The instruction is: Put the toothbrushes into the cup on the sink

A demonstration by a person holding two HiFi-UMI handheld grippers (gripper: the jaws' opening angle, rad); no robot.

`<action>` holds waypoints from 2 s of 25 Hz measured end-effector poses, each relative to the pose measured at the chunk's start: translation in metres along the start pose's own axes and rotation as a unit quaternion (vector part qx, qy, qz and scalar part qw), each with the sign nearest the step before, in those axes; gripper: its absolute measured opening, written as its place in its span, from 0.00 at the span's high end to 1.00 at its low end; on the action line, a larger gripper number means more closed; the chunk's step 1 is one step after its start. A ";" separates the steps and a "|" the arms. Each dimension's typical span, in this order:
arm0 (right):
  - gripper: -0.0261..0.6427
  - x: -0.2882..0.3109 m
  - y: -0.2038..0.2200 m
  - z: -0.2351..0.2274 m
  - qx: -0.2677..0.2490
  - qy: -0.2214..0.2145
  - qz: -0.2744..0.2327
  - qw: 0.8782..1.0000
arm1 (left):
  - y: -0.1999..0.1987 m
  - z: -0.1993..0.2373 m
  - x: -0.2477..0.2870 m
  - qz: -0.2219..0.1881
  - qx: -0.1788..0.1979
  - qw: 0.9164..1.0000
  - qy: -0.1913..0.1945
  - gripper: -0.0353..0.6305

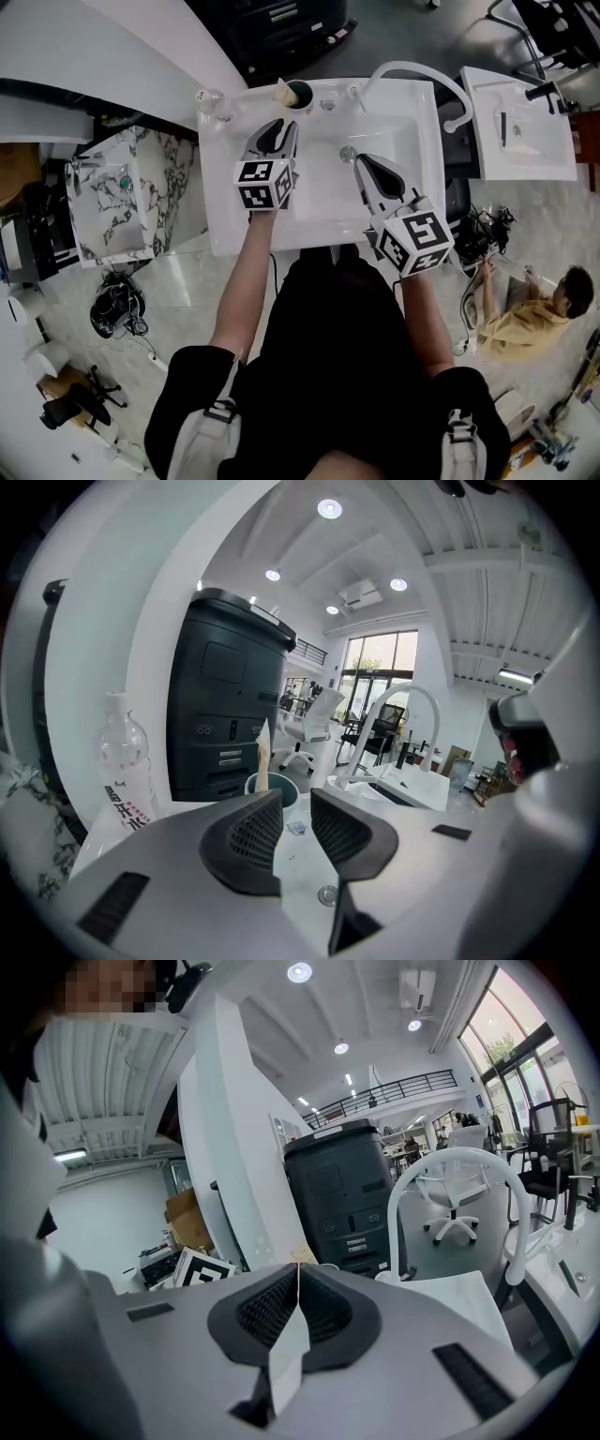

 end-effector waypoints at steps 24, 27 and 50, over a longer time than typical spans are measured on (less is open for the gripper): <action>0.92 -0.143 0.056 0.007 -0.012 -0.075 -0.003 0.997 | 0.003 -0.141 -0.138 -0.033 0.035 0.996 -0.079 0.92; 0.92 -0.155 0.062 0.007 -0.014 -0.081 -0.003 0.997 | -0.002 -0.159 -0.154 -0.047 0.037 0.995 -0.082 0.93; 0.92 -0.194 0.064 0.047 -0.047 -0.142 -0.037 0.988 | -0.046 -0.234 -0.253 -0.127 0.040 0.990 -0.053 0.93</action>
Point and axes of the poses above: the fingertips, and each gripper's own axes: x forward along the fingers, z to its left, y out of its underside, the point moved 1 cm from there along -x, backward along the fingers, and after that the axes turned 15 degrees about x, right-handed, at the moved point
